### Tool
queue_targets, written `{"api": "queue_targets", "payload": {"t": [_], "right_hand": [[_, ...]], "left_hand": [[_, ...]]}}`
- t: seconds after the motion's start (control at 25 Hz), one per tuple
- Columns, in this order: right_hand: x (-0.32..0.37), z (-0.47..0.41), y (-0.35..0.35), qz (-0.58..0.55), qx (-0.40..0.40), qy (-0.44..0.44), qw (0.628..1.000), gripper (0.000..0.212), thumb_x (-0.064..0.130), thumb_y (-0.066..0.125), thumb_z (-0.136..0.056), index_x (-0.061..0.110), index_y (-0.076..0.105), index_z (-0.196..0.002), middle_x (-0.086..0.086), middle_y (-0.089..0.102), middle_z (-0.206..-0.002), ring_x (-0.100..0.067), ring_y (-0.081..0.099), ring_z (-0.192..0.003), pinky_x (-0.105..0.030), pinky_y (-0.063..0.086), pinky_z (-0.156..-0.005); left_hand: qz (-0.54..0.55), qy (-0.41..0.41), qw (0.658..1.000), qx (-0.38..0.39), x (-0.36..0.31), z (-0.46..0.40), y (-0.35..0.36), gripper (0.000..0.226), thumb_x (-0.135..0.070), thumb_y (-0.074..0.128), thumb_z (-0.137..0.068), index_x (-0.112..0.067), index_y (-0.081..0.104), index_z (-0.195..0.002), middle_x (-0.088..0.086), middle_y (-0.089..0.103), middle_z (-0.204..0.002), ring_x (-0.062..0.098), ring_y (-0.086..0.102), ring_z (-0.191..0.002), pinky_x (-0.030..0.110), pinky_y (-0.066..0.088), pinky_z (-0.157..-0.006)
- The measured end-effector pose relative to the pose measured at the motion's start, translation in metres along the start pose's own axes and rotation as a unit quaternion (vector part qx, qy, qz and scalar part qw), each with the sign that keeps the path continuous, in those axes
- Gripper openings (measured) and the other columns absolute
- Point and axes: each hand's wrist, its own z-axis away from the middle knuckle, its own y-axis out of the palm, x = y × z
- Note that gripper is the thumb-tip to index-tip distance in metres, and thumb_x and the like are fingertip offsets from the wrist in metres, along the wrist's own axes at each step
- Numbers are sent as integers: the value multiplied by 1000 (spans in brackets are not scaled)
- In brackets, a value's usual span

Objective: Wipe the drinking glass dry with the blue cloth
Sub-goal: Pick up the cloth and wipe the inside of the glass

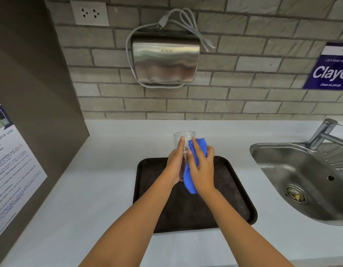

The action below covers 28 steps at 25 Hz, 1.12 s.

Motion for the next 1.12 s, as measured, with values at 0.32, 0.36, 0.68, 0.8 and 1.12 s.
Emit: {"api": "queue_targets", "payload": {"t": [0.32, 0.36, 0.68, 0.8, 1.12], "right_hand": [[18, -14, 6, -106, 15, 86, 991, 37, 28, 45, -101, 27, 51, -137, 1, 47, -142, -2, 51, -122, -16, 44, -100], [22, -10, 9, -79, 22, 52, 995, 36, 26, 46, -101, 27, 52, -136, 5, 46, -141, 6, 48, -121, -15, 44, -100], [23, -13, 13, -82, 27, 20, 996, 32, 25, 47, -100, 25, 55, -132, 5, 40, -113, 10, 52, -102, -16, 49, -91], [20, -28, 4, -122, 9, 108, 987, 37, 31, 43, -101, 29, 50, -137, 2, 41, -113, -5, 55, -105, -28, 48, -98], [6, -15, -2, -19, -1, -43, 999, 38, 23, 45, -99, 23, 49, -136, 5, 38, -123, 16, 46, -107, 0, 40, -86]], "left_hand": [[81, -21, 996, 41, -8, 3, -20, 79, -79, 41, -83, -18, 68, -125, 12, 76, -115, 24, 73, -107, 36, 60, -85], [100, -15, 994, 37, -10, 2, -21, 80, -78, 42, -83, -16, 66, -128, 14, 74, -119, 27, 71, -112, 38, 58, -91], [-49, 75, 996, -5, -15, 5, -19, 49, -62, 50, -92, -24, 72, -113, 15, 76, -107, 27, 73, -102, 29, 60, -79], [-10, 73, 997, 8, -20, 10, -16, 33, -59, 57, -89, -34, 73, -103, 0, 81, -96, 13, 77, -90, 21, 59, -68], [-45, 37, 992, -111, -28, 14, 14, 64, -63, 55, -88, -9, 67, -120, 16, 74, -112, 30, 73, -101, 45, 59, -93]]}}
